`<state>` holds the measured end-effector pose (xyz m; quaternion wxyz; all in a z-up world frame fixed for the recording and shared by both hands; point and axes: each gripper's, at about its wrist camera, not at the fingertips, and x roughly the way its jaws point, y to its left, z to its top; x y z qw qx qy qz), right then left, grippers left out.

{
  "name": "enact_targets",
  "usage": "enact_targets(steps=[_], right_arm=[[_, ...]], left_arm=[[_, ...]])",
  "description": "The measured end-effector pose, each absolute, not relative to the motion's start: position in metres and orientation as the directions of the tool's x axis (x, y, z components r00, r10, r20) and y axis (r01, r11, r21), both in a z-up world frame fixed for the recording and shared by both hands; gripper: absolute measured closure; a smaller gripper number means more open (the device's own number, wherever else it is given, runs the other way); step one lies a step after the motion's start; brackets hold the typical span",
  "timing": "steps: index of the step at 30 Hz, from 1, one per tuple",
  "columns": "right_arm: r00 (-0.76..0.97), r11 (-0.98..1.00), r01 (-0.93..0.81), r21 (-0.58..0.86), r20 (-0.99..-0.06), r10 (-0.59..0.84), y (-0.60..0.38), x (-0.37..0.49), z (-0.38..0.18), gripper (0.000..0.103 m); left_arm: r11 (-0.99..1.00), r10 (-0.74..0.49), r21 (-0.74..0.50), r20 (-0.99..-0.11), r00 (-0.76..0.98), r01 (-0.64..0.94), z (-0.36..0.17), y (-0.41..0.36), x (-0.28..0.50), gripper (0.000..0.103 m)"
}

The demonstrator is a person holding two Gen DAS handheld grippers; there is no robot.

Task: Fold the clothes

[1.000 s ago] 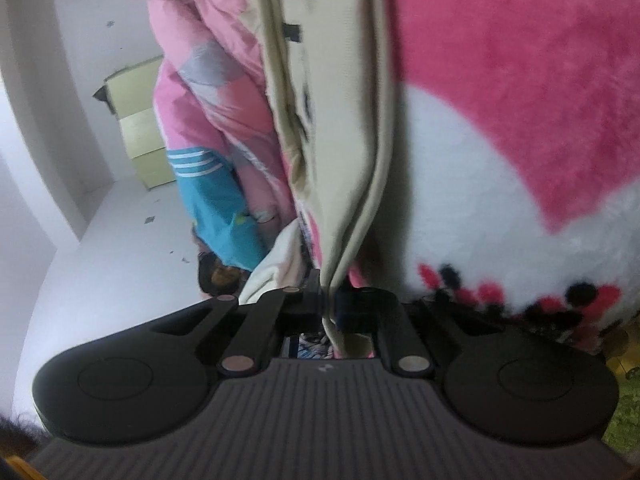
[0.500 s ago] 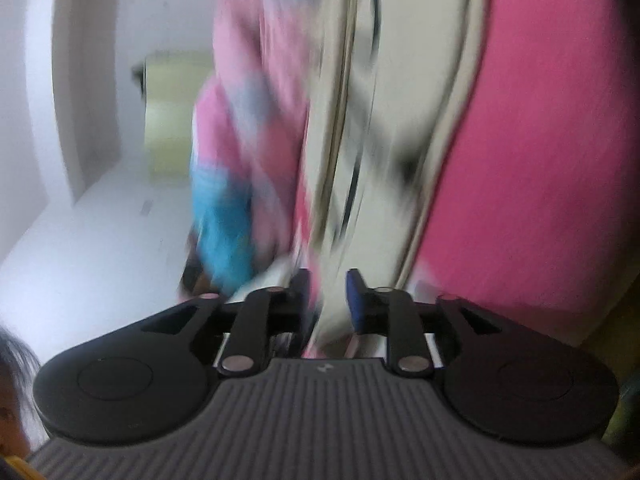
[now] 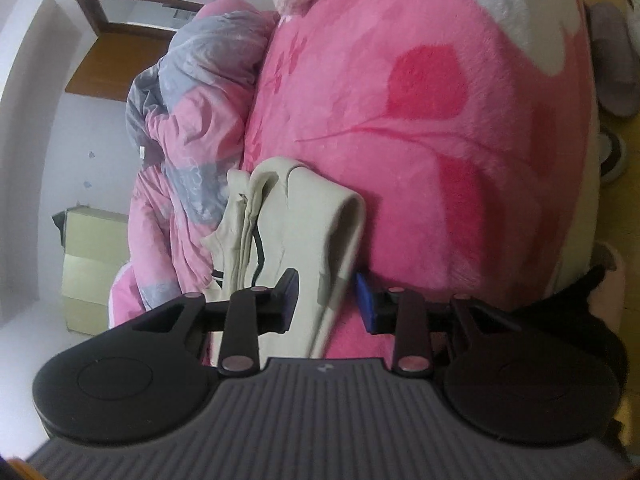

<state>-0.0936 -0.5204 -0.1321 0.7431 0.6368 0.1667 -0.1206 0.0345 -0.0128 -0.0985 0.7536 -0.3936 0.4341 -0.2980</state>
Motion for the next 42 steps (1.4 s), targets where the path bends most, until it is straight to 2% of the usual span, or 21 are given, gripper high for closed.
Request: enact_targets(steps=[5, 7, 8, 9, 10, 11, 12, 16, 23, 30, 34, 37, 38, 40, 42], right_arm=[[0.928, 0.083, 0.366, 0.927, -0.370, 0.048, -0.516, -0.079, -0.137, 0.072], [0.932, 0.098, 0.348, 0.932, -0.355, 0.075, -0.513, -0.074, -0.136, 0.072], [0.934, 0.096, 0.335, 0.937, -0.344, 0.097, -0.512, -0.073, -0.138, 0.072], [0.934, 0.113, 0.331, 0.937, -0.342, 0.100, -0.510, -0.069, -0.138, 0.073], [0.934, 0.132, 0.327, 0.936, -0.341, 0.102, -0.509, -0.065, -0.138, 0.077], [0.935, 0.152, 0.317, 0.936, -0.335, 0.113, -0.507, -0.064, -0.137, 0.096], [0.936, 0.171, 0.306, 0.937, -0.328, 0.125, -0.506, -0.062, -0.135, 0.100], [0.949, 0.252, 0.245, 0.936, -0.284, 0.133, -0.496, -0.066, -0.115, 0.100], [0.956, 0.262, 0.186, 0.947, -0.236, 0.175, -0.478, -0.084, -0.096, 0.100], [0.955, 0.255, 0.176, 0.951, -0.228, 0.190, -0.462, -0.120, -0.092, 0.100], [0.936, 0.347, 0.214, 0.913, -0.294, 0.194, -0.459, -0.136, -0.094, 0.100], [0.909, 0.402, 0.258, 0.878, -0.362, 0.207, -0.462, -0.135, -0.100, 0.099], [0.898, 0.431, 0.274, 0.860, -0.390, 0.206, -0.463, -0.133, -0.099, 0.096], [0.874, 0.497, 0.307, 0.812, -0.447, 0.191, -0.467, -0.135, -0.092, 0.094], [0.861, 0.540, 0.326, 0.776, -0.479, 0.168, -0.476, -0.145, -0.084, 0.086]], left_arm=[[0.538, -0.775, -0.835, -0.436, 0.457, 0.116, -0.096, -0.015, 0.031, 0.076], [0.559, -0.762, -0.821, -0.454, 0.462, 0.116, -0.094, -0.017, 0.031, 0.083], [0.572, -0.754, -0.812, -0.464, 0.465, 0.115, -0.093, -0.017, 0.031, 0.090], [0.584, -0.745, -0.804, -0.475, 0.468, 0.115, -0.092, -0.018, 0.031, 0.092], [0.596, -0.736, -0.795, -0.485, 0.471, 0.114, -0.090, -0.018, 0.031, 0.092], [0.601, -0.729, -0.789, -0.478, 0.490, 0.126, -0.085, -0.017, 0.029, 0.093], [0.606, -0.722, -0.783, -0.468, 0.510, 0.139, -0.079, -0.015, 0.026, 0.093], [0.619, -0.700, -0.766, -0.435, 0.567, 0.176, -0.057, -0.005, 0.014, 0.094], [0.605, -0.716, -0.763, -0.394, 0.577, 0.229, -0.032, 0.030, -0.002, 0.094], [0.664, -0.705, -0.702, -0.474, 0.527, 0.257, -0.027, 0.044, -0.038, 0.094], [0.697, -0.687, -0.677, -0.537, 0.490, 0.236, -0.043, 0.042, -0.044, 0.094], [0.711, -0.678, -0.671, -0.572, 0.462, 0.211, -0.056, 0.037, -0.040, 0.090], [0.709, -0.679, -0.673, -0.573, 0.459, 0.209, -0.057, 0.040, -0.041, 0.087], [0.706, -0.682, -0.678, -0.573, 0.454, 0.205, -0.056, 0.046, -0.042, 0.077], [0.693, -0.689, -0.696, -0.563, 0.457, 0.187, -0.054, 0.056, -0.045, 0.059]])
